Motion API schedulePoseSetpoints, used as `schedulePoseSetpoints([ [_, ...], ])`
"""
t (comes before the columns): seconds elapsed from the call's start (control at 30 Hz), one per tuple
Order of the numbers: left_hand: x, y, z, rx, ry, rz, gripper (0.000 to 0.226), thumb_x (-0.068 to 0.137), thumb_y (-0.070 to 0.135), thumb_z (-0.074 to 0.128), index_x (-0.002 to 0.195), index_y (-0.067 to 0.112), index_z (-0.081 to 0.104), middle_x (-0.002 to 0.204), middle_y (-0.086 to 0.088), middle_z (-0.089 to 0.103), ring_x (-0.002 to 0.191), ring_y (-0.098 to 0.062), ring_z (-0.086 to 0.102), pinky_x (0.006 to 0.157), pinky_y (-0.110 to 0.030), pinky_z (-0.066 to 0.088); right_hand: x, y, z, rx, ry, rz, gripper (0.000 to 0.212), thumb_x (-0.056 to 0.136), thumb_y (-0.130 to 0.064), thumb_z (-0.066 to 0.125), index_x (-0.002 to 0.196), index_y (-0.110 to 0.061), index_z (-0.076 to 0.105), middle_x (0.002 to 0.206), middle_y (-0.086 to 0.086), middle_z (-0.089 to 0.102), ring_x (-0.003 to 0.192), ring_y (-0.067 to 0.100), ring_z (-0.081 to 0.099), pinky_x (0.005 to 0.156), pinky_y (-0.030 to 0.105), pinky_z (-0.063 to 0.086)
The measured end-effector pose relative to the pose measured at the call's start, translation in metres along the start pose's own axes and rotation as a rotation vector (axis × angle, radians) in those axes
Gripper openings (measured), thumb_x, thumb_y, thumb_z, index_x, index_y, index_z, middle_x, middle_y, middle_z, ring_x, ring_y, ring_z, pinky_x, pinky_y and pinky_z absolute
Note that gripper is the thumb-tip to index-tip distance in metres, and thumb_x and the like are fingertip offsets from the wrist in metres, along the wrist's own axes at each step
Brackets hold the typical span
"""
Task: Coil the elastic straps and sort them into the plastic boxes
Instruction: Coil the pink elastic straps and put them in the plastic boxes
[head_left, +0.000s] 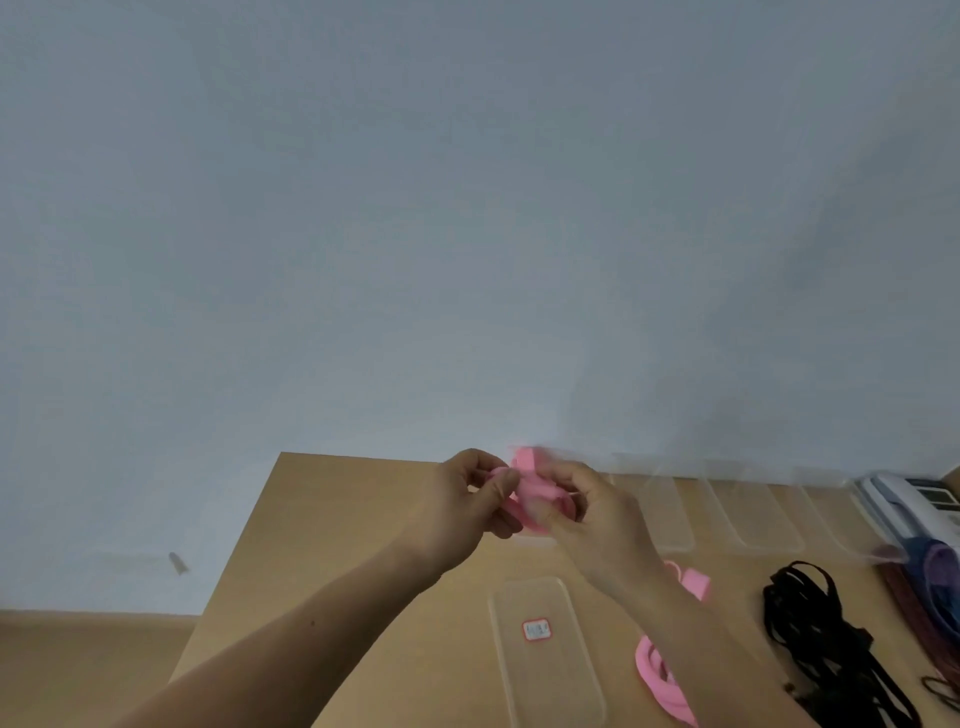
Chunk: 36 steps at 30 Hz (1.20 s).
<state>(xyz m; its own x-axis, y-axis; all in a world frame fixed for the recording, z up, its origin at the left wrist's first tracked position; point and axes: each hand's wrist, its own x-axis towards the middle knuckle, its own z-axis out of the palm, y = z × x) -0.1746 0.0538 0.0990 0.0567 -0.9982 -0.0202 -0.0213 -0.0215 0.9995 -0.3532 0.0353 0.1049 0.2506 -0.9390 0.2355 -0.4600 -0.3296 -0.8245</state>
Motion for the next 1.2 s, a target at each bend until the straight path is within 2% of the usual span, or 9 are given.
schedulePoseSetpoints([
  [0.13,0.017,-0.015,0.009,-0.098,-0.020,-0.141,0.022,0.098,0.022,0.062,0.100,0.001,0.064,0.083,-0.019,0.073,0.073,-0.033,0.073,0.064,-0.031,0.059,0.002,0.025,0.000,-0.352,-0.095,-0.070,0.064,0.072,-0.039,0.083,0.130,-0.033,0.057,0.117,-0.015,0.063,0.103,0.009,0.061,0.086,0.027,0.051],
  [0.3,0.040,-0.034,0.025,-0.191,0.009,-0.301,0.025,0.096,0.019,0.065,0.102,-0.005,0.062,0.090,-0.027,0.072,0.076,-0.037,0.074,0.063,-0.029,0.058,0.025,0.060,-0.008,-0.555,-0.082,-0.348,0.052,0.064,-0.025,0.092,0.110,-0.011,0.072,0.109,0.002,0.070,0.100,0.025,0.067,0.081,0.033,0.057],
  [0.53,0.080,-0.064,0.046,0.002,-0.011,-0.448,0.021,0.095,0.023,0.064,0.102,0.003,0.064,0.091,-0.010,0.070,0.070,-0.022,0.069,0.064,-0.031,0.057,0.065,0.125,-0.015,-0.498,-0.190,-0.401,0.031,0.067,-0.012,0.085,0.095,-0.008,0.075,0.092,0.006,0.071,0.080,0.029,0.068,0.066,0.037,0.058],
  [0.63,0.094,-0.080,0.051,0.369,0.044,-0.379,0.028,0.094,0.031,0.064,0.115,0.013,0.063,0.107,-0.001,0.066,0.088,-0.012,0.062,0.074,-0.025,0.049,0.082,0.145,-0.017,-0.503,-0.287,-0.353,0.031,0.076,-0.020,0.080,0.104,-0.010,0.074,0.100,0.006,0.071,0.085,0.028,0.067,0.070,0.040,0.056],
  [0.77,0.102,-0.098,0.049,0.765,0.034,-0.301,0.041,0.094,0.023,0.059,0.134,0.014,0.055,0.133,-0.004,0.054,0.117,-0.019,0.054,0.097,-0.027,0.042,0.099,0.168,-0.006,-0.549,-0.454,-0.317,0.029,0.087,-0.031,0.065,0.109,-0.013,0.069,0.110,0.003,0.066,0.096,0.026,0.061,0.075,0.039,0.051],
  [0.93,0.101,-0.112,0.055,0.858,-0.136,-0.353,0.041,0.094,0.018,0.056,0.134,0.011,0.056,0.130,-0.007,0.053,0.113,-0.020,0.057,0.094,-0.024,0.043,0.101,0.176,0.011,-0.511,-0.549,-0.416,0.009,0.081,-0.027,0.065,0.082,-0.019,0.063,0.089,-0.001,0.068,0.082,0.021,0.064,0.056,0.025,0.040],
  [1.0,0.101,-0.116,0.057,0.873,-0.149,-0.363,0.043,0.094,0.016,0.055,0.137,0.010,0.055,0.128,-0.008,0.053,0.113,-0.022,0.056,0.093,-0.022,0.041,0.102,0.179,0.015,-0.487,-0.520,-0.432,0.021,0.083,-0.036,0.066,0.072,-0.027,0.051,0.083,-0.008,0.066,0.077,0.013,0.061,0.055,0.021,0.034],
  [1.1,0.102,-0.119,0.060,0.899,-0.164,-0.352,0.045,0.093,0.014,0.055,0.139,0.009,0.053,0.128,-0.010,0.052,0.115,-0.025,0.055,0.097,-0.026,0.041,0.105,0.189,0.020,-0.523,-0.577,-0.341,0.024,0.091,-0.042,0.060,0.087,-0.019,0.064,0.102,-0.008,0.066,0.095,0.012,0.060,0.062,0.022,0.034],
  [1.2,0.103,-0.121,0.060,0.920,-0.202,-0.330,0.046,0.094,0.014,0.055,0.139,0.010,0.053,0.129,-0.007,0.050,0.115,-0.024,0.055,0.099,-0.030,0.044,0.103,0.193,0.025,-0.619,-0.587,-0.341,0.029,0.096,-0.038,0.054,0.110,-0.015,0.066,0.114,-0.001,0.066,0.107,0.018,0.059,0.072,0.029,0.047],
])
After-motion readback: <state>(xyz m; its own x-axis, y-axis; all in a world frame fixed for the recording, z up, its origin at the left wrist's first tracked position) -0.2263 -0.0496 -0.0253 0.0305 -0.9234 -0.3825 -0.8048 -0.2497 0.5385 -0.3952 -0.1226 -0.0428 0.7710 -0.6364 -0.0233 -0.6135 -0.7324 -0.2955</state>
